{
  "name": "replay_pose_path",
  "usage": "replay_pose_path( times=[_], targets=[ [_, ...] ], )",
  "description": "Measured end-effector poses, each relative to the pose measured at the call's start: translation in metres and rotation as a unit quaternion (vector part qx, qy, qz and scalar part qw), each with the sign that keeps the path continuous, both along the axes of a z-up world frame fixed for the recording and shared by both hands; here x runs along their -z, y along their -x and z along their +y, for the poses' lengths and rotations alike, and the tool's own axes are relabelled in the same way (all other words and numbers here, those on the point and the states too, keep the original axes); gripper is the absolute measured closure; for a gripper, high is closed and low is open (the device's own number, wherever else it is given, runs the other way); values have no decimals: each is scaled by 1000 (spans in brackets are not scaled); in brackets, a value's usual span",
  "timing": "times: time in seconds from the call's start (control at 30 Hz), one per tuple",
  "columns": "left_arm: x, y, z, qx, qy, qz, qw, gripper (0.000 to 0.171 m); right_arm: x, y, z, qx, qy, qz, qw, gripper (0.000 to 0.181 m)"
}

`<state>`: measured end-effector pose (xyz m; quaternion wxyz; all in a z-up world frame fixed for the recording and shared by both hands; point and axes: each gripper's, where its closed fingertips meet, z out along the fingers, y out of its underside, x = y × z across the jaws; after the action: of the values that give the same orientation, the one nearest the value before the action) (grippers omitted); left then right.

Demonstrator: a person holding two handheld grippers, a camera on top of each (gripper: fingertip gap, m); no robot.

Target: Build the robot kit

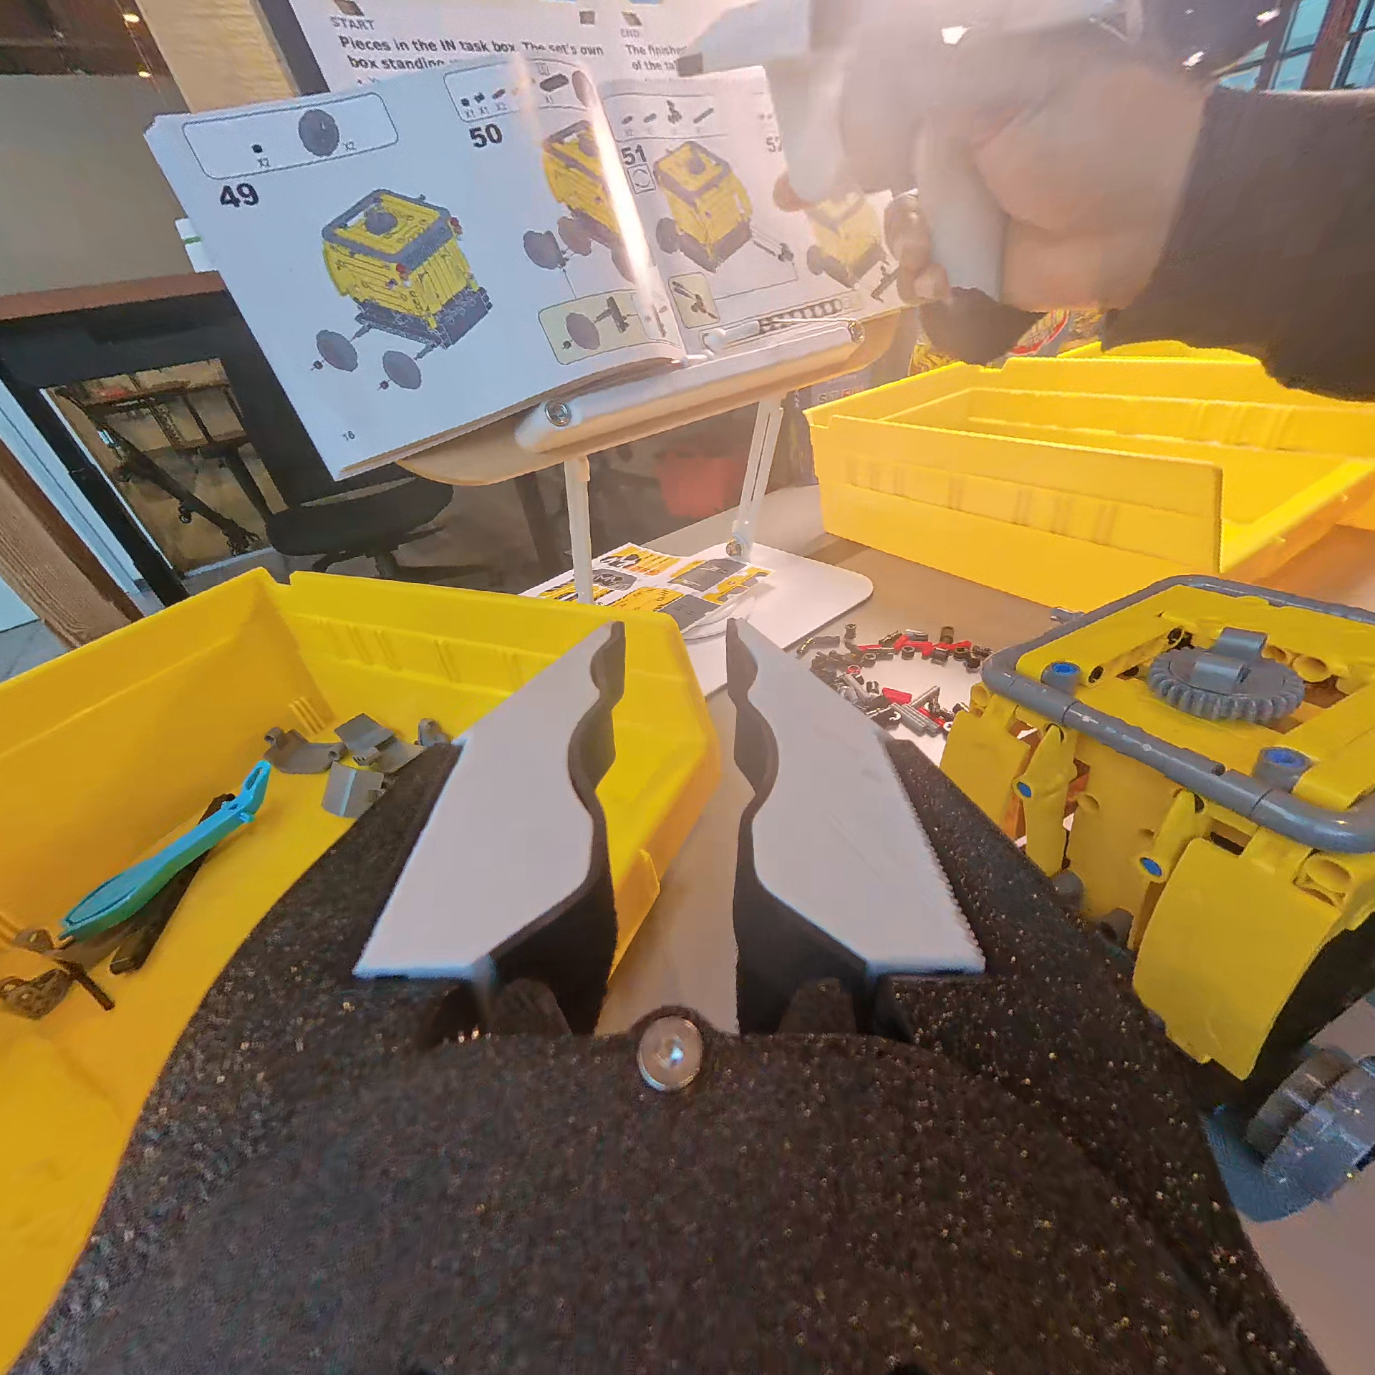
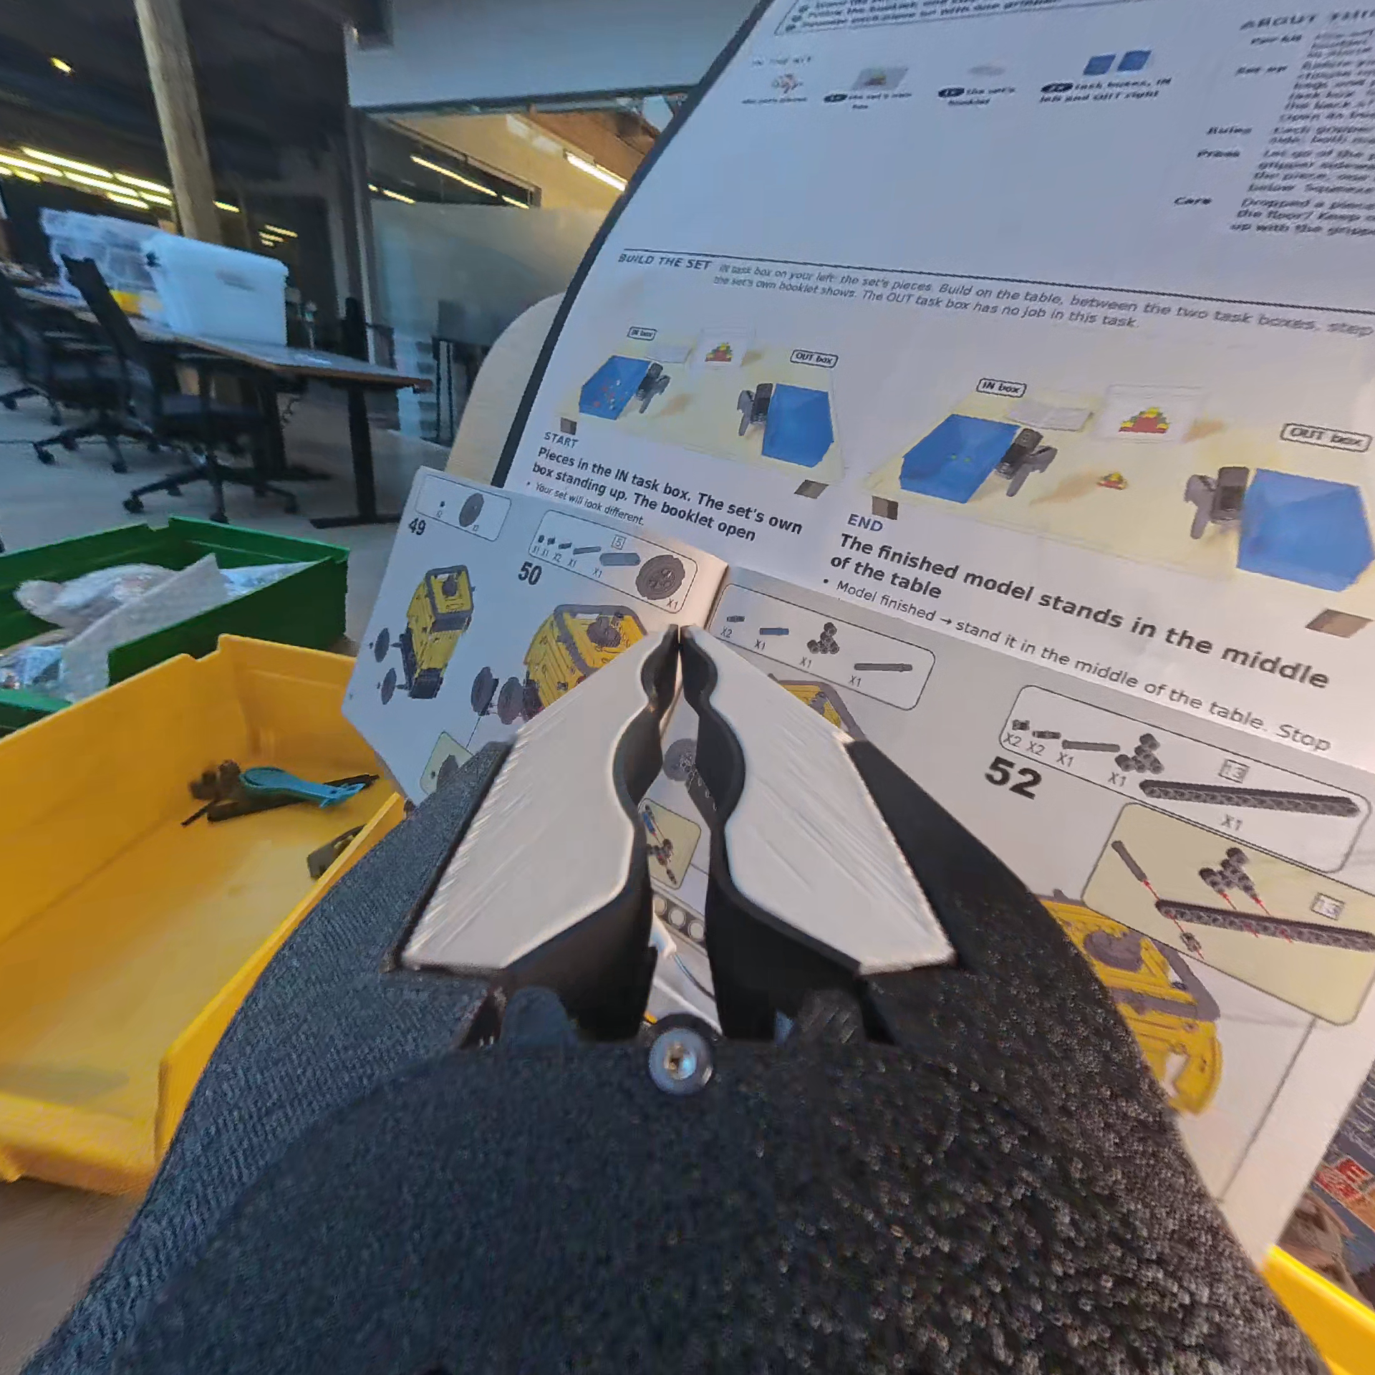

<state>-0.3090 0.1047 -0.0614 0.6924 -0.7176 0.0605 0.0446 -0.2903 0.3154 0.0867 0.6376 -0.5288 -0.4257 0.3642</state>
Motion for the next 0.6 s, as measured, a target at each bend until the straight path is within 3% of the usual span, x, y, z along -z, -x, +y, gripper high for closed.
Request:
replay_pose_path(
  times=[0.23, 0.6],
  targets=[
    [1, -8, 2, 22, -16, 21, 999, 147, 10, 18, 16, 23, 14, -16, 999, 181],
    [8, -8, 4, 22, -1, 29, 999, 147, 14, 10, 21, 36, 10, -25, 999, 177]
  ],
)
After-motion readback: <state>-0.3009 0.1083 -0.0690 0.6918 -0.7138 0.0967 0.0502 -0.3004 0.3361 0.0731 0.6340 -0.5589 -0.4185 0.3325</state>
